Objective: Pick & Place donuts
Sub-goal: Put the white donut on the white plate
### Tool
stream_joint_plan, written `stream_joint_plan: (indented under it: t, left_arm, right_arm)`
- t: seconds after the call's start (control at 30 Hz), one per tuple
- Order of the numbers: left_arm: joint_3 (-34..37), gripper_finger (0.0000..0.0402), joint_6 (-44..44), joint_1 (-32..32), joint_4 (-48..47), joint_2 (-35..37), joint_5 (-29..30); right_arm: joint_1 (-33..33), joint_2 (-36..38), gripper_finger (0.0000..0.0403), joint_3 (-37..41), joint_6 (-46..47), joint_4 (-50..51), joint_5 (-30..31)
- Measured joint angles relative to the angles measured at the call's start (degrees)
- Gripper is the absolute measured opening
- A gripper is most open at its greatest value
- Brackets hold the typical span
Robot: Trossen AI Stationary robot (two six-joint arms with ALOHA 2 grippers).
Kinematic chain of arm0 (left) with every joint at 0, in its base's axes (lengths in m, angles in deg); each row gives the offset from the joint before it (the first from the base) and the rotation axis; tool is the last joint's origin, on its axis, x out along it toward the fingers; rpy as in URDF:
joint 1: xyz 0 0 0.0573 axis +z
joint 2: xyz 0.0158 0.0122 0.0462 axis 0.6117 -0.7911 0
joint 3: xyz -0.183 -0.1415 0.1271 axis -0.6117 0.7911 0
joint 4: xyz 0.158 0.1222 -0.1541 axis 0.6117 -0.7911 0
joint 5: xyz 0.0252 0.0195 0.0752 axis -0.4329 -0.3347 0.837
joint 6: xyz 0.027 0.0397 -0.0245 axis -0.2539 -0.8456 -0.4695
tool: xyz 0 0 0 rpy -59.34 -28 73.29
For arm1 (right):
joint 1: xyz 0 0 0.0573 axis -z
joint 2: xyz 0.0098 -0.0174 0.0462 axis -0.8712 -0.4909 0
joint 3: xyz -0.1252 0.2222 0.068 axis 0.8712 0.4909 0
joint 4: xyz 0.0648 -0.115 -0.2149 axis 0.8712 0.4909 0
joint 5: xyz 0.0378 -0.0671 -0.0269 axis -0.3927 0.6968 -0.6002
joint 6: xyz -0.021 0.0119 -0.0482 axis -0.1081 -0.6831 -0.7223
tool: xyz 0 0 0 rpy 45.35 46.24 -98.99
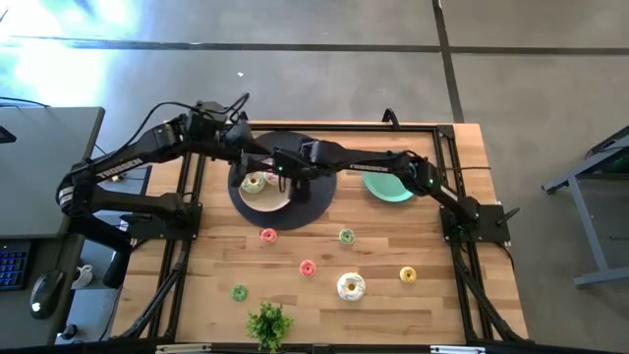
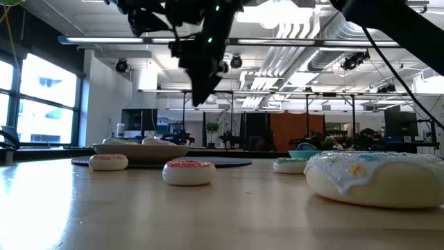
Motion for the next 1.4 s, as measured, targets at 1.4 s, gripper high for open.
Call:
stream_joint_plan:
  t: [1.4]
  left_arm:
    - [0.2, 0.0208, -0.1, 0.1, -3.1, 0.7, 2.0]
  right_arm:
    - [-28.3, 26.7, 0.0187, 60.1, 38.4, -27.0, -30.7]
